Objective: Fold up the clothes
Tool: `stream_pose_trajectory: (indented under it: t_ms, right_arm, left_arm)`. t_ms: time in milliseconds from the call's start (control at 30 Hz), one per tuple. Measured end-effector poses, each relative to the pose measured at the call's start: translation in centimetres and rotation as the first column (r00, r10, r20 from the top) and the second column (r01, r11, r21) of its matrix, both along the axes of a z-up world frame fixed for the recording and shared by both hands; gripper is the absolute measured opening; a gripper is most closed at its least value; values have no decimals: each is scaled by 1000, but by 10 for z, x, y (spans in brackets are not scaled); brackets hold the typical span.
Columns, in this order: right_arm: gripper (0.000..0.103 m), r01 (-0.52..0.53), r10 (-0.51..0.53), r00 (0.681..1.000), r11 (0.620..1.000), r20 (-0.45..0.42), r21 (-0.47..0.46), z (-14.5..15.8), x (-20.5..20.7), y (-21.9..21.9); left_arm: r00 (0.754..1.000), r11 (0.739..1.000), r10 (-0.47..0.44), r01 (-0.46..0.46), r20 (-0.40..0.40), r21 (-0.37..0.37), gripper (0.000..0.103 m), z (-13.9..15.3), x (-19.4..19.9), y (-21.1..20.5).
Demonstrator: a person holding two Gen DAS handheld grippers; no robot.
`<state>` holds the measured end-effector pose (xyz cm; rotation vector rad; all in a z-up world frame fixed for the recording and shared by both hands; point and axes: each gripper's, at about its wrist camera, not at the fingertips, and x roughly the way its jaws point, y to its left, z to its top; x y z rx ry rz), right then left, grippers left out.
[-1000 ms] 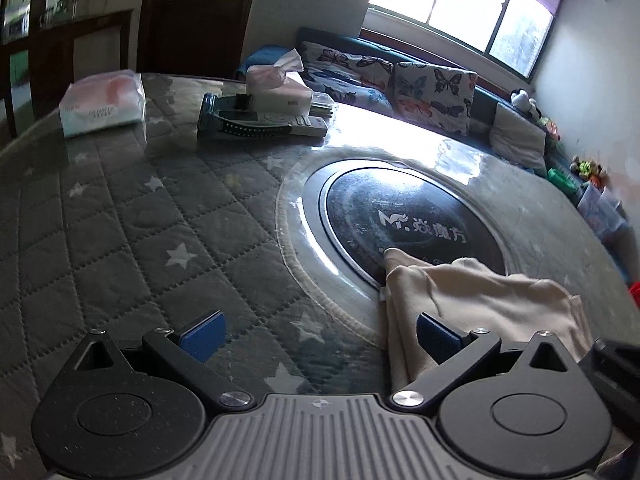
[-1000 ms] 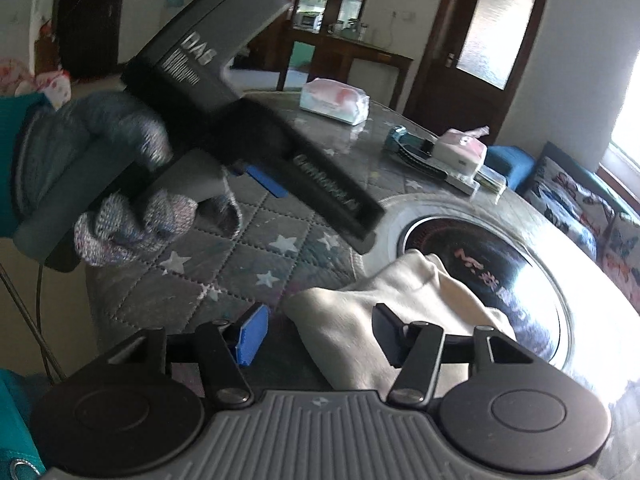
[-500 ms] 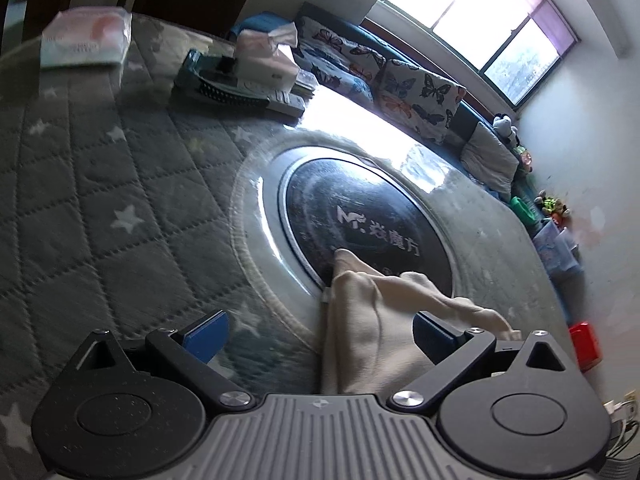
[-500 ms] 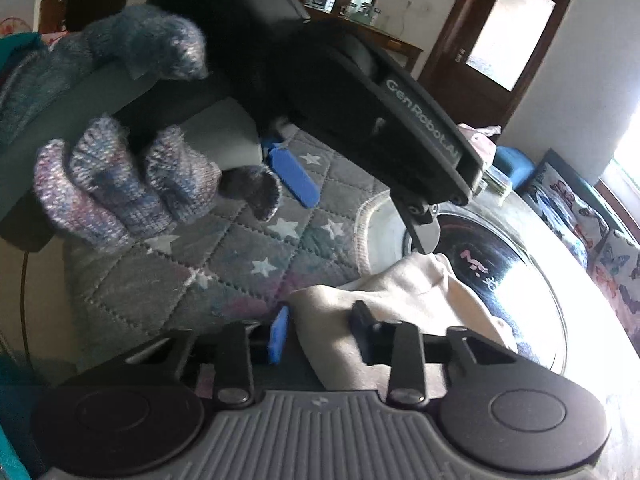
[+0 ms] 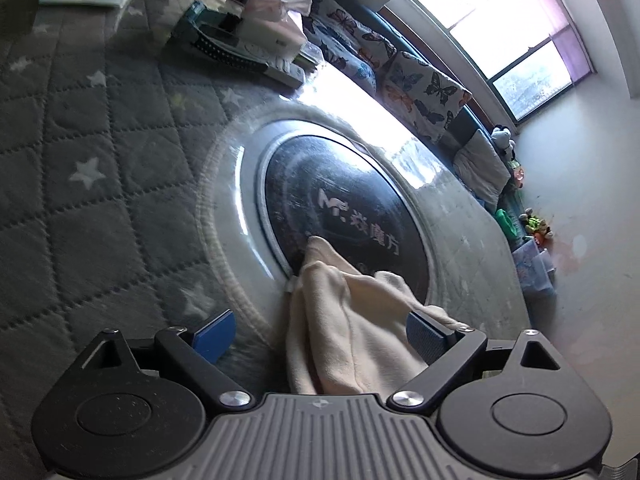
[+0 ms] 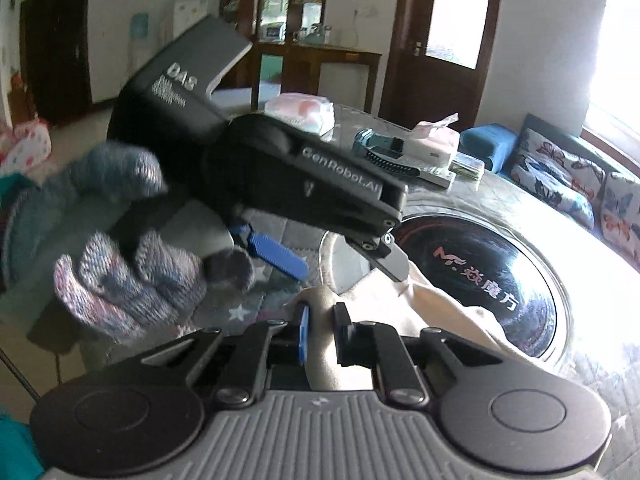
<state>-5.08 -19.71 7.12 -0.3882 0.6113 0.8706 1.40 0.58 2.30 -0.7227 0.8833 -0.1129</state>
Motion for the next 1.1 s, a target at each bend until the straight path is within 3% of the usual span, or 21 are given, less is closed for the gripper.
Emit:
stream_pose_trajectory:
  t_ms: [300,367,533,633,867,1100]
  right_arm:
    - [10,20,-18,1000,996,-23,85,14,3,-26]
    - [10,22,-20,999,995,-27,97,15,1,-30]
    - [10,14,-10,999,995,-43,103,10,-1,-31]
    - [11,13,-8,999,995,-52,101,6,-3,-31]
    - [16,81,-75,995,990,-59,119,5,-2,-52]
    - [28,290,-287,957,953,-46,87,-2,15,-107]
  left_arm:
    - [999,996,-1,-2,-33,-89,83,-5,13,-12]
    - [999,995,1,-5,-35,-100,75,-6,15,-14]
    - [999,995,11,-16,-51,-101,35,-15,14,-14]
    - [998,994,26,-32,-62,-106,23,-18,13,-11]
    - [999,997,18,-21,-52,-72,20,-17,10,-13]
    - [999,999,10,-12,-44,-49,20,-16,10,-15]
